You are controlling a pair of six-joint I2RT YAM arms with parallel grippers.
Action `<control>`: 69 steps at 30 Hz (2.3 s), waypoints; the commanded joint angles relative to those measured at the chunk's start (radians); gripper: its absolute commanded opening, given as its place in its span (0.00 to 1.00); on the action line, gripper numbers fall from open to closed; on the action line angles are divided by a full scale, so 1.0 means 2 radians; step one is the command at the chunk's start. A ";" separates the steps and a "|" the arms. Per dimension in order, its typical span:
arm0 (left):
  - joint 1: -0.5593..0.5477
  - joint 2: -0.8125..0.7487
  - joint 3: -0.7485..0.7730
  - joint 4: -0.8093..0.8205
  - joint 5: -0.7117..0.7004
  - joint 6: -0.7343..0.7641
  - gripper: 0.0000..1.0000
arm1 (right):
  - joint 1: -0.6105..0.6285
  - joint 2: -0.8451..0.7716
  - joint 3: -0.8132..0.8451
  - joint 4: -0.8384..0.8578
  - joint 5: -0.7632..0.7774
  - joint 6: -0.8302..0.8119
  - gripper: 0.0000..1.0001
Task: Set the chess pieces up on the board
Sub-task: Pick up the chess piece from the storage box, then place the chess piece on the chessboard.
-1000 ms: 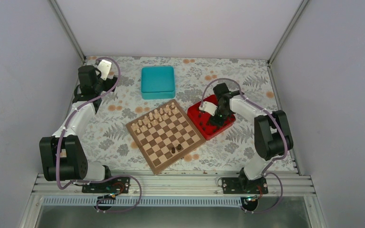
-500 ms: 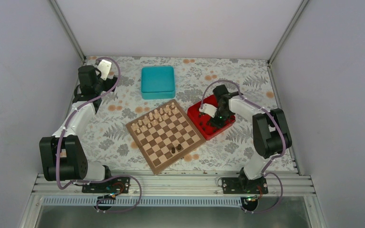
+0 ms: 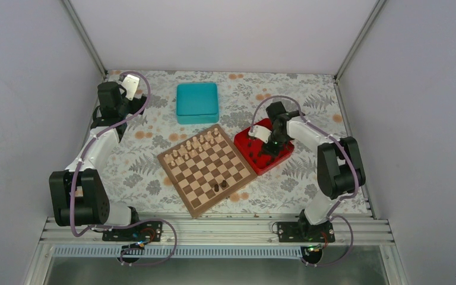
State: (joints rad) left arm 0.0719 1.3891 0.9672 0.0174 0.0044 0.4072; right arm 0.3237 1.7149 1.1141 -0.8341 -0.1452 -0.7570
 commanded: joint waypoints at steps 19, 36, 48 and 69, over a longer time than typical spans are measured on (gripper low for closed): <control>0.002 -0.004 0.001 0.000 0.007 -0.001 1.00 | 0.120 -0.053 0.111 -0.102 0.003 0.028 0.07; 0.002 -0.002 0.003 -0.002 0.010 0.000 1.00 | 0.238 -0.031 0.038 -0.059 -0.028 0.067 0.08; 0.002 -0.002 0.000 -0.002 0.009 0.000 1.00 | 0.275 -0.010 0.030 -0.056 -0.022 0.081 0.08; 0.002 -0.003 0.000 -0.001 0.009 0.000 1.00 | 0.284 -0.005 0.006 -0.037 -0.009 0.088 0.10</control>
State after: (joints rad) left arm 0.0719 1.3891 0.9672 0.0120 0.0116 0.4072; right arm 0.8787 1.6917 1.1431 -0.9329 -0.1787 -0.5968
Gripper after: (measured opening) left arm 0.999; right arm 0.119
